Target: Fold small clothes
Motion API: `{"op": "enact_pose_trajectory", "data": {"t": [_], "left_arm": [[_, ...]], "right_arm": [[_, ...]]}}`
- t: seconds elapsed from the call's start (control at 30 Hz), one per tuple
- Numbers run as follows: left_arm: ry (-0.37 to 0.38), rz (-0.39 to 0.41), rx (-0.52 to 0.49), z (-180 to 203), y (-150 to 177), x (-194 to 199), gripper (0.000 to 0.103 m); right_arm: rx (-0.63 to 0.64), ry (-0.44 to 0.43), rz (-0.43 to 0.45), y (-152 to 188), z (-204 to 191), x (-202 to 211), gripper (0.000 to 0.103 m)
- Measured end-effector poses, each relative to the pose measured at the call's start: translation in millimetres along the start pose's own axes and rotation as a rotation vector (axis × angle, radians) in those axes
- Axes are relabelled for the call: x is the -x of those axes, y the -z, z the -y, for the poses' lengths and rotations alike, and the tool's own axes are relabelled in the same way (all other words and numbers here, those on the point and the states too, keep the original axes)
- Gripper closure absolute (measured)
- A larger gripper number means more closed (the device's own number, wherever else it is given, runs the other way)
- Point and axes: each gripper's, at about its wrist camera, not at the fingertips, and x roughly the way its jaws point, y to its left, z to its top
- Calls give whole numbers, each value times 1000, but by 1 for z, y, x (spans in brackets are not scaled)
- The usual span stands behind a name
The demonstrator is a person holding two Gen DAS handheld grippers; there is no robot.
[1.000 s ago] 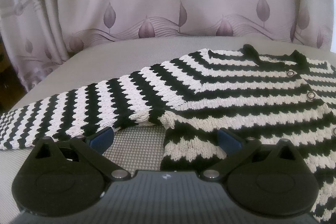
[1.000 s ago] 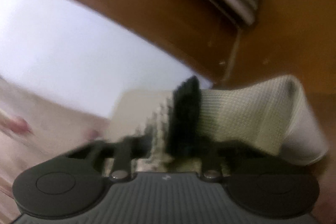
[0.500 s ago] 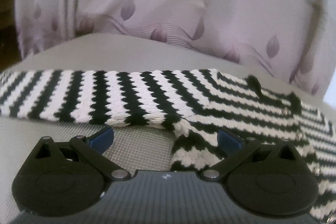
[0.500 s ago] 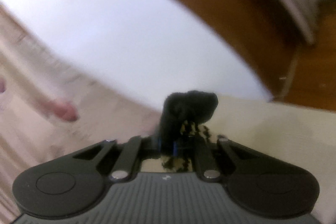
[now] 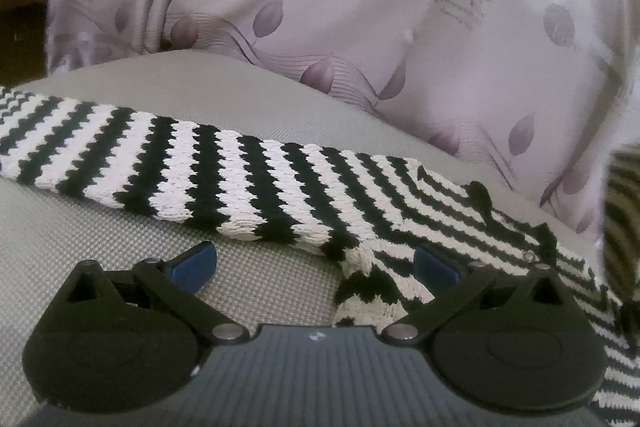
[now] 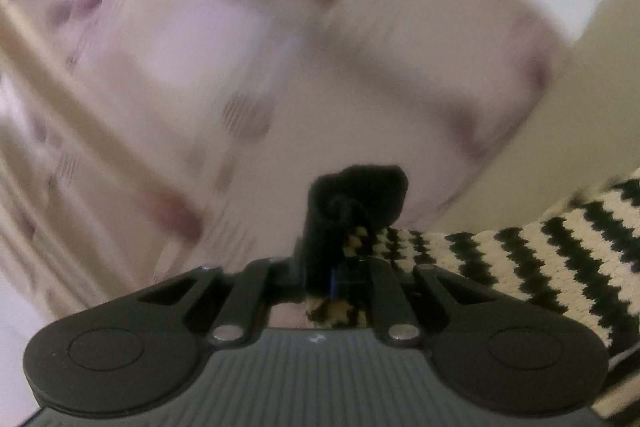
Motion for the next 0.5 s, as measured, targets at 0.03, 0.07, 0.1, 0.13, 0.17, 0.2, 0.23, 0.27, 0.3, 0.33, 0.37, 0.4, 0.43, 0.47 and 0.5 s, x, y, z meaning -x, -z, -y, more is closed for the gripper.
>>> {"op": "enact_pose_trajectory", "data": {"t": [0.03,0.07,0.1,0.13,0.17,0.2,0.23,0.27,0.3,0.33,0.37,0.4,0.43,0.47,0.5], "left_arm": [[4,1,12,-1,0,0,0],[9,3,22,-3,0,1,0],[14,4,33,-5,0,1,0],[17,6,41,-6,0,2,0],[18,7,45,-6,0,2,0],[18,7,47,-6,0,2,0],[17,8,46,-6,0,2,0],[19,10,44,-7,0,2,0],[21,11,44,-6,0,2,0],[21,11,44,-6,0,1,0],[21,9,45,-7,0,1,0],[22,9,46,-7,0,1,0],[25,10,48,-7,0,0,0],[26,10,49,-7,1,0,0],[24,10,49,-7,1,0,0]], "right_arm": [[8,-16,-28,13,-6,-12,93],[22,-28,-59,28,-13,-22,93],[40,-35,-92,42,-18,-33,93],[58,-38,-124,57,-22,-39,93],[70,-34,-158,70,-25,-47,93],[76,-29,-188,82,-25,-54,93],[82,-26,-215,95,-26,-61,93],[87,-21,-240,108,-25,-65,93],[89,-17,-261,118,-25,-69,93],[89,-15,-285,127,-24,-74,93],[91,-15,-311,137,-23,-79,93],[99,-14,-330,144,-23,-81,93],[111,-11,-347,150,-22,-85,92],[133,-15,-376,156,-23,-89,91],[168,-15,-416,164,-25,-96,90]]}}
